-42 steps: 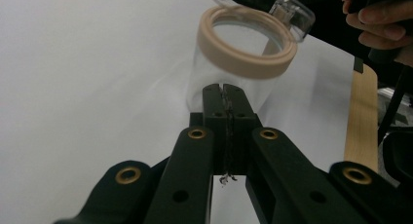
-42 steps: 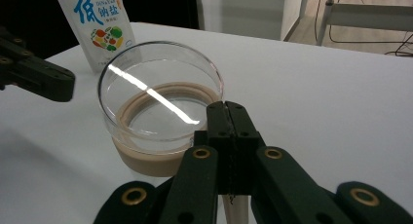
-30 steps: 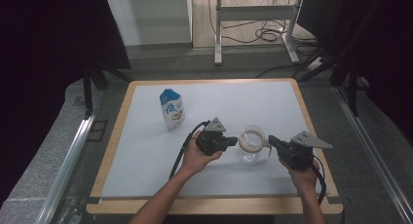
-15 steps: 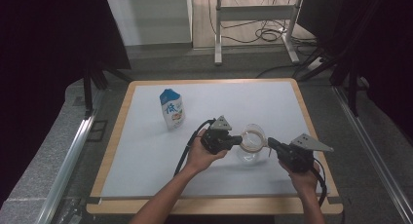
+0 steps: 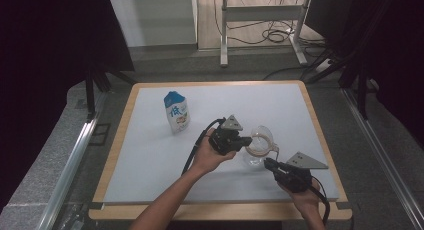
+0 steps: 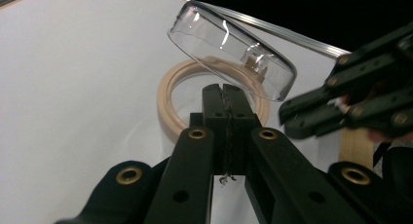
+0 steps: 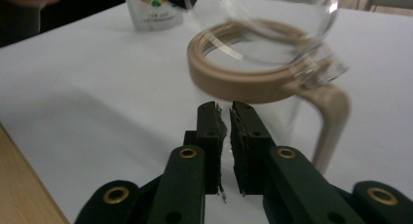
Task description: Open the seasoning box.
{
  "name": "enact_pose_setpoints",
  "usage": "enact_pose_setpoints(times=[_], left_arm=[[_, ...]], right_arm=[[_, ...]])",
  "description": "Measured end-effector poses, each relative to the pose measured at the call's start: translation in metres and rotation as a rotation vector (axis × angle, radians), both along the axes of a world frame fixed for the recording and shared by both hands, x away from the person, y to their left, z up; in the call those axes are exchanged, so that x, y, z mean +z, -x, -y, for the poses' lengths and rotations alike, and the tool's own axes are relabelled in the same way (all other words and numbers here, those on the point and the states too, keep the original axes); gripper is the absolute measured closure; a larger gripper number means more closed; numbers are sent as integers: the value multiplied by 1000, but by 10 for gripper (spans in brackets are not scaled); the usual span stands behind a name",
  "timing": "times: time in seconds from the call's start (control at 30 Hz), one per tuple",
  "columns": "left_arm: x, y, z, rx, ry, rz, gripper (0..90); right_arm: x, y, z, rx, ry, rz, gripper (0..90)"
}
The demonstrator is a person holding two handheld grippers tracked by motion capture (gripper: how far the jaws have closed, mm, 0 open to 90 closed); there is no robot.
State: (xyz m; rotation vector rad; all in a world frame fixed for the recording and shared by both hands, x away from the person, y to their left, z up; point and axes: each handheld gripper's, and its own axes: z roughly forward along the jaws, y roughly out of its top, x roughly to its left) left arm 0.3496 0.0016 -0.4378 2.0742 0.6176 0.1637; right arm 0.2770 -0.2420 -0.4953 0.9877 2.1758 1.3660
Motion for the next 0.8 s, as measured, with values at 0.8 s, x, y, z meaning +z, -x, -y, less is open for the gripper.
enact_pose_setpoints(times=[0.8], left_arm=[[13,5,30,-55,6,15,900]], right_arm=[[-28,1,-24,56,57,-29,574]])
